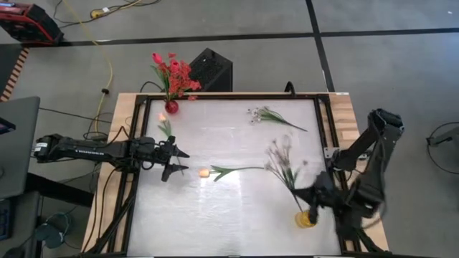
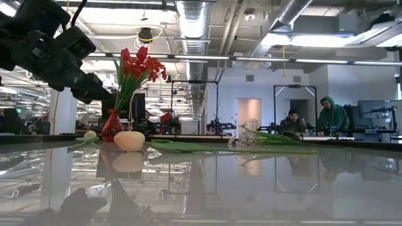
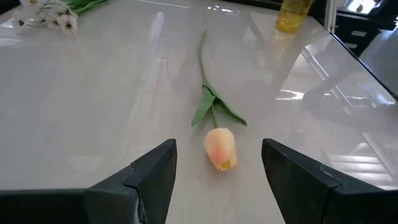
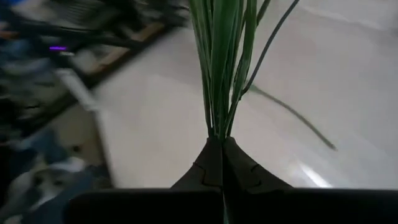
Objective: Sort flowers into vase by color
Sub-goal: Put the bottom white flower into the transparent yellow vase
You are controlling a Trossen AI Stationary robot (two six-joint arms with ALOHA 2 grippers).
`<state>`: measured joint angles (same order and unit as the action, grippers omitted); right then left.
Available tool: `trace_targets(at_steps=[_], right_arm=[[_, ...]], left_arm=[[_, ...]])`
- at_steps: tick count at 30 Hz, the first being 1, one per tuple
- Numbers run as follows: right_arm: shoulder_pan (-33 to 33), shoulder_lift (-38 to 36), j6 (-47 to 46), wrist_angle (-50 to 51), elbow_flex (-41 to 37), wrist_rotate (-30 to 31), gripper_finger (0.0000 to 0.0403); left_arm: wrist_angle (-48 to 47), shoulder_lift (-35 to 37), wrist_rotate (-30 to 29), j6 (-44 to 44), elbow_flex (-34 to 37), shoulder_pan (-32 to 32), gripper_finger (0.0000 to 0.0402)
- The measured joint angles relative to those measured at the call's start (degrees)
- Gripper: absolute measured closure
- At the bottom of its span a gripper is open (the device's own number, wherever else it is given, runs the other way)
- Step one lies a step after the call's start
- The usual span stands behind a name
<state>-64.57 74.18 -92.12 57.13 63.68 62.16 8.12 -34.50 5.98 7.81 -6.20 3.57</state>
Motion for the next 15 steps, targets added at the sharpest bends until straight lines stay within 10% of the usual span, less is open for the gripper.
trace_targets(at_steps=[7, 15], right_arm=[[-11.7, 0.1, 4.5, -0.7, 0.4, 15.1, 0.0386], [-16.6, 1.9, 7.0, -0.8, 0.4, 18.9, 0.0386]], left_arm=[[-0.1, 0.0, -1.8, 0.0, 0.0, 0.0, 0.0178], [0.1, 0.0, -1.9, 3.1, 1.8, 0.0, 0.0178]])
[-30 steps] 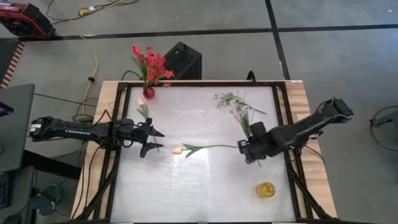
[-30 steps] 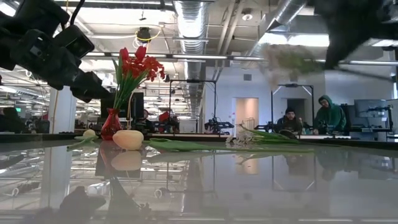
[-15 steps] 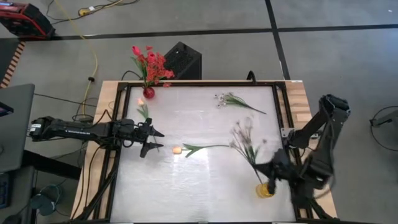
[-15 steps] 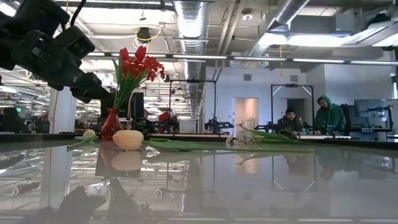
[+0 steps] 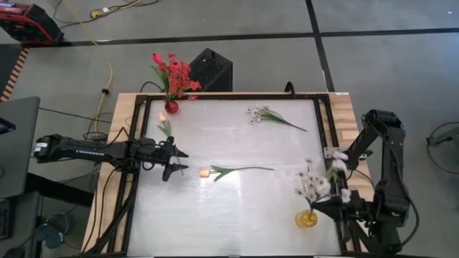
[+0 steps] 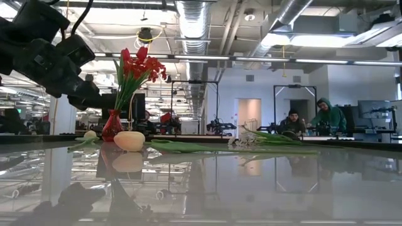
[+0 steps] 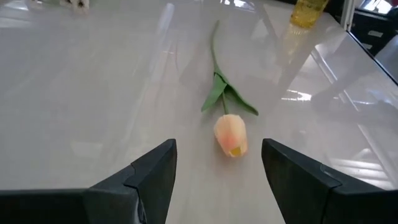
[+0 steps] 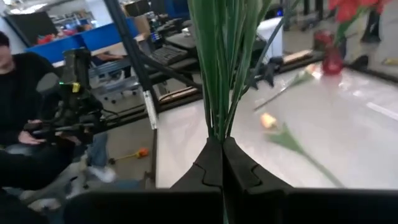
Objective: Sort flowers into vase by color
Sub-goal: Put the bottom white flower into the transparent yellow vase
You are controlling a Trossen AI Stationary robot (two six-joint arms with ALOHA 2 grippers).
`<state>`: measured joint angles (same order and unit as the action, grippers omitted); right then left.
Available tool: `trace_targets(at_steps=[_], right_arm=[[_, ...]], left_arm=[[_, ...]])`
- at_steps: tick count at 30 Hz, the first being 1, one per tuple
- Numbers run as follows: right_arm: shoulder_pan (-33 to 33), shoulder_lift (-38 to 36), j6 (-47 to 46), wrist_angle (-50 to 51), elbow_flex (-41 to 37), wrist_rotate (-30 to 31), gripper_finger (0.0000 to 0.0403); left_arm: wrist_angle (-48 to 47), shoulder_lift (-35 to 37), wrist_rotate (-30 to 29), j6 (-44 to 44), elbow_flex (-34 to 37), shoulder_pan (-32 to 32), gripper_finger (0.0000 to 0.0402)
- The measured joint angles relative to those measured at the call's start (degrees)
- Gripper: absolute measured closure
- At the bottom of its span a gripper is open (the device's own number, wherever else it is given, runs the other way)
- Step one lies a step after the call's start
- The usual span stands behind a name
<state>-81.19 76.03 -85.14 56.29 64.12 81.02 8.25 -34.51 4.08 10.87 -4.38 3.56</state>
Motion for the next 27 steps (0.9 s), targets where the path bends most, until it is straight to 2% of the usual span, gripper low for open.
trace_targets(at_steps=[6, 12, 19, 27], right_arm=[[-0.5, 2.4, 0.1, 1.3, 0.0, 0.7, 0.0385], [-1.1, 2.4, -0.3, 2.0, 0.0, -0.6, 0.0385], [-1.4, 0.3, -6.2, 13.3, -0.1, -2.4, 0.0385], [-3.8, -3.9, -6.9, 18.2, 0.0, -1.7, 0.0385]], left_arm=[[1.7, 0.0, 0.0, 1.6, 0.0, -0.5, 0.0178], [3.6, 0.0, 0.6, 1.9, 0.0, -4.2, 0.0178], [7.3, 0.0, -0.7, 2.0, 0.0, -8.8, 0.0178], [8.7, 0.0, -4.7, 2.3, 0.1, -13.5, 0.0178]])
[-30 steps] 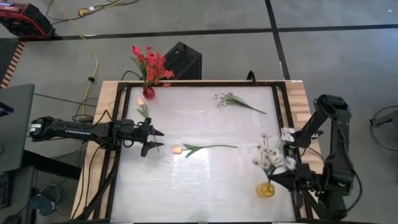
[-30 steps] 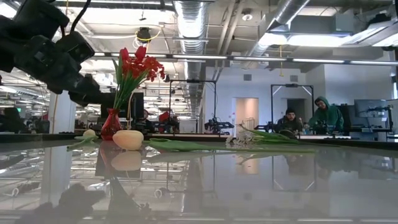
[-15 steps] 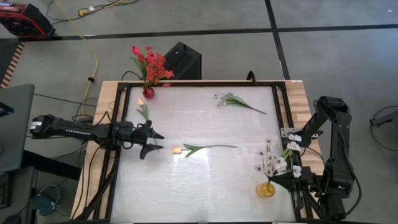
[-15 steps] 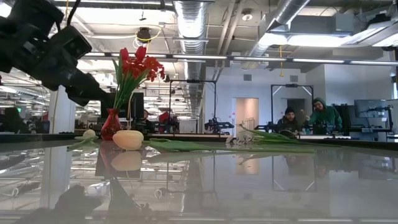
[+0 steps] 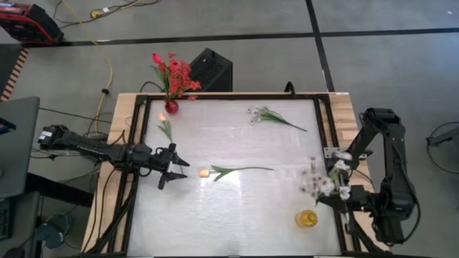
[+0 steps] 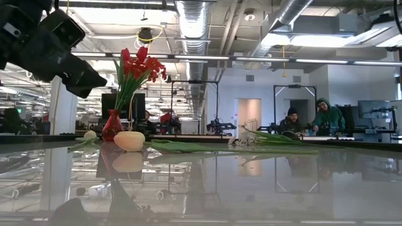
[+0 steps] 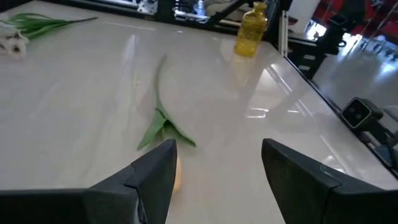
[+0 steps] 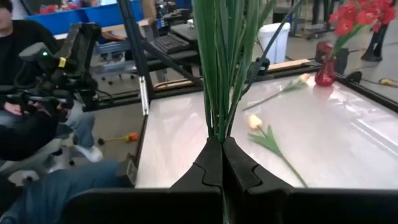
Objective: Sort flowers into vase by color
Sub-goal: Put the bottom white flower into the transparent yellow vase
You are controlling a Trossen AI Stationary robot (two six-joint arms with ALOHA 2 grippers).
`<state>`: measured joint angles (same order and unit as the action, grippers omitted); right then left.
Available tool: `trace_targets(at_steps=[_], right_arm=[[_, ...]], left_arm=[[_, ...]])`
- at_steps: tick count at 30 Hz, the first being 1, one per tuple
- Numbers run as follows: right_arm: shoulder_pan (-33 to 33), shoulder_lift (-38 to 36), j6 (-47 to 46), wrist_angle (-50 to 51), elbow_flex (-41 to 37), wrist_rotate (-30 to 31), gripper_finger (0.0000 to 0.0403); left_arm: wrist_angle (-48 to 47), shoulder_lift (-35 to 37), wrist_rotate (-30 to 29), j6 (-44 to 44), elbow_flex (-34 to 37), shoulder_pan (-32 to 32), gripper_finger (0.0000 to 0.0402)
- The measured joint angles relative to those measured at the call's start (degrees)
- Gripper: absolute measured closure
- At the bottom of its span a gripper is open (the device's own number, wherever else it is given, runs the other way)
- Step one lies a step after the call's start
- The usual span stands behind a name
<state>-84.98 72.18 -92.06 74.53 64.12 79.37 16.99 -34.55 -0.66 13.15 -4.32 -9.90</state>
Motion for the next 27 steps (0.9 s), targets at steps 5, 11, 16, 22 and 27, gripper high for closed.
trace_targets(at_steps=[5, 11, 16, 22, 27], right_arm=[[-2.6, -2.2, -0.1, 1.1, 0.0, 0.0, 0.0385], [-5.5, -1.6, -0.5, 1.1, 0.0, 2.7, 0.0385], [-5.3, 2.0, -0.8, 0.7, 0.0, 4.1, 0.0385], [-6.6, 6.6, -1.3, 0.5, -0.3, 5.6, 0.0385], [-8.9, 8.1, -10.9, 0.1, -4.6, 9.8, 0.0385]], left_arm=[[0.7, 0.0, -1.0, 0.1, 0.0, -2.3, 0.0178], [0.6, 0.0, -3.0, -0.3, 0.0, -4.4, 0.0178], [0.6, 0.0, -4.1, -0.7, 0.0, -4.6, 0.0178], [0.5, 0.0, -5.2, -0.6, 0.0, -4.6, 0.0178], [2.0, 0.0, -5.2, -0.5, 0.0, -4.6, 0.0178]])
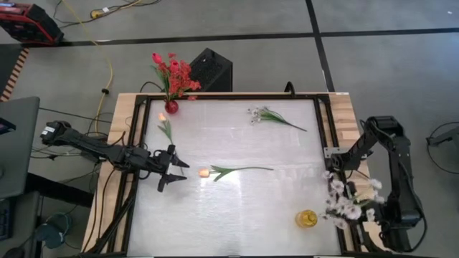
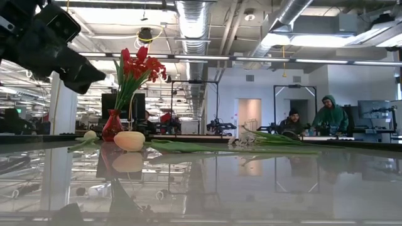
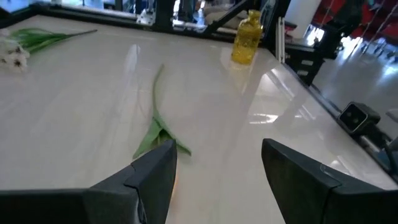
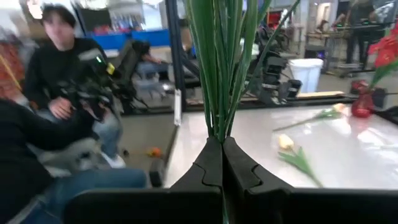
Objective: Sort flowers into vase by color
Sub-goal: Put the bottom white flower into the transparent yellow vase
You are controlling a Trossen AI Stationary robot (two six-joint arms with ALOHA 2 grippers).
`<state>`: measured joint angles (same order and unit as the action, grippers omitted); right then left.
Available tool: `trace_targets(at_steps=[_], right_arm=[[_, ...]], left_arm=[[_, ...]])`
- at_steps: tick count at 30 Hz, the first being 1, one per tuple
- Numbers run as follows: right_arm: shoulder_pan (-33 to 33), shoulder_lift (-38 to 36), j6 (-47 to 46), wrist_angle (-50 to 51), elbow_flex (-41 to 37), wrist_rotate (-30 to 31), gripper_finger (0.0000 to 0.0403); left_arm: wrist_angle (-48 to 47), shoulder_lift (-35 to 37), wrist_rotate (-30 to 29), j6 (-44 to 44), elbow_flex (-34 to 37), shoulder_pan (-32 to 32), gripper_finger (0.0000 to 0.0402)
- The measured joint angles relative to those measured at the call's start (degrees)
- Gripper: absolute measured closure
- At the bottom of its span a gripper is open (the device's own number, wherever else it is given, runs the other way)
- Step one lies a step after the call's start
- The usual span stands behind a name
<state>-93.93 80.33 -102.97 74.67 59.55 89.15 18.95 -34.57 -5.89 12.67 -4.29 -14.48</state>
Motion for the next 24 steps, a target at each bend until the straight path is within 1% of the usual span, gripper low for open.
trace_targets(at_steps=[4, 7, 11, 15, 22, 24], right_arm=[[-0.2, 0.9, -9.0, -0.8, -4.4, 0.4, 0.0385], [1.0, 1.5, -11.3, -2.9, -7.3, 0.4, 0.0385], [1.4, 1.2, -11.4, -2.7, -8.2, 0.6, 0.0385], [0.3, -0.4, -8.4, -3.2, -8.2, 1.1, 0.0385], [0.3, -1.5, -7.9, -3.8, -8.2, 1.1, 0.0385], [0.4, -2.0, -7.8, -3.8, -8.2, 1.1, 0.0384]], left_arm=[[3.2, 0.0, 0.0, 0.0, 0.0, 0.0, 0.0178], [4.8, 0.0, 0.0, 0.0, 0.0, 0.0, 0.0178], [5.7, 0.0, 0.0, 0.0, 0.0, 0.0, 0.0178], [6.5, 0.0, 0.0, 0.6, 0.0, 0.0, 0.0178], [6.5, 0.0, 0.0, 1.6, 0.0, 0.0, 0.0178], [6.5, 0.0, -0.8, 1.7, 0.0, 0.0, 0.0178]])
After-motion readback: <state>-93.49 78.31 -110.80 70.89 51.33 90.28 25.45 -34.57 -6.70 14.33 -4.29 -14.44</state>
